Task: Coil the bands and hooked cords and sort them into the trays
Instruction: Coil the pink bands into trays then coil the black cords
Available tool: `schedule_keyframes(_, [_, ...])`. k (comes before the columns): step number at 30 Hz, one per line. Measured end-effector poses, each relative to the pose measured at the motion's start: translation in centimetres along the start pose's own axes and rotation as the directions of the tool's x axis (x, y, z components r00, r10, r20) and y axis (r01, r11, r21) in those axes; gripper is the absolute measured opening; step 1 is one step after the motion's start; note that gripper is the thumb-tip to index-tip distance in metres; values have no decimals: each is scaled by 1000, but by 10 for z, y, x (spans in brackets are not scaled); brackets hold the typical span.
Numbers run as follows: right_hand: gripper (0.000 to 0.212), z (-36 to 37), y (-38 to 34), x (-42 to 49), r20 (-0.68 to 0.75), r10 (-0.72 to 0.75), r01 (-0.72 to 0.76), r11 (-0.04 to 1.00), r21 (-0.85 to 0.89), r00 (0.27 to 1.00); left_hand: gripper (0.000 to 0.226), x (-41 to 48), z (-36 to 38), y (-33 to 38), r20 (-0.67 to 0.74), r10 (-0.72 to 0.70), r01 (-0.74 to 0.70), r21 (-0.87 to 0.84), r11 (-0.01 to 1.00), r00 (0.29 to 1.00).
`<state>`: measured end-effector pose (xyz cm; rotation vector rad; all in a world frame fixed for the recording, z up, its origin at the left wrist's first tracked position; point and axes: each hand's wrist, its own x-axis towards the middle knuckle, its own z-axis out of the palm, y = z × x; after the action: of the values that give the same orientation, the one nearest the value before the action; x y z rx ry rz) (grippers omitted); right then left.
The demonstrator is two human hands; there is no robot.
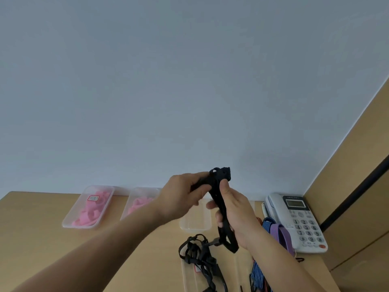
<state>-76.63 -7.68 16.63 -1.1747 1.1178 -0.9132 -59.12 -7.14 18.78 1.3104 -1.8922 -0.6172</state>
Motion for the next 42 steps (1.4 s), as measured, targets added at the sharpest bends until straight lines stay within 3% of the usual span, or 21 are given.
schedule_keyframes(3, [60,7,2,1,-17,56,-56,997,46,998,34,-5,11,-5,-102,247,-192,381,905,964])
schedule_keyframes(7, [74,13,-1,1,87,88,-102,980,173,992,45,-9,16,-17,-51,426,-305,622,721,903])
schedule_keyframes(10, [69,13,-1,2,9,105,-105,977,183,994,51,-8,18,-26,-34,573,-407,668,622,819])
schedule_keyframes(11, [64,11,-1,2,-31,105,-97,978,184,994,48,-9,20,-28,-34,590,-443,626,641,806])
schedule_keyframes(12, [58,9,-1,2,-59,98,-86,979,185,993,48,-10,20,-26,-58,546,-446,507,737,836])
schedule_keyframes(14, [52,5,-1,2,-71,72,-55,976,211,995,62,-14,16,-17,-62,221,-218,50,975,973])
schedule_keyframes(15, [51,3,-1,1,-62,52,-36,973,227,997,70,-13,13,-14,11,6,-4,-201,980,1000])
schedule_keyframes(17, [49,1,0,0,-34,1,7,974,226,999,72,-8,4,-8,167,-274,321,-499,805,947])
schedule_keyframes(18, [47,2,0,-1,-18,-30,33,977,211,999,63,-6,0,-6,253,-311,401,-542,739,916])
schedule_keyframes(21, [47,6,2,-3,10,-117,114,983,147,993,25,-5,-1,3,413,-198,415,-543,730,889])
schedule_keyframes(24, [50,3,-2,-3,30,-123,120,988,93,992,14,-5,1,3,307,-209,352,-548,759,928])
schedule_keyframes(26, [55,0,-4,-2,27,-91,91,996,-2,995,10,-4,1,1,138,-261,294,-388,873,955])
schedule_keyframes(28, [56,0,-4,-1,1,-56,56,995,-77,998,7,-3,3,-2,-25,-206,204,-57,977,978])
schedule_keyframes(29, [53,0,-4,0,-6,-41,41,996,-81,999,7,-4,4,-3,-67,-150,156,94,983,986])
schedule_keyframes(33, [39,8,-4,-1,34,3,-4,1000,30,999,25,-9,8,-7,-178,32,36,367,929,983])
schedule_keyframes(37, [53,24,-7,-8,84,-3,-3,997,71,996,25,-11,11,-5,-137,131,-51,476,878,982])
schedule_keyframes(39, [60,29,-8,-9,76,9,-20,990,137,997,20,-11,11,-2,-105,248,-141,590,795,963])
schedule_keyframes(42, [58,29,-7,-8,48,75,-83,976,200,996,27,-10,12,-5,-67,471,-261,760,595,879])
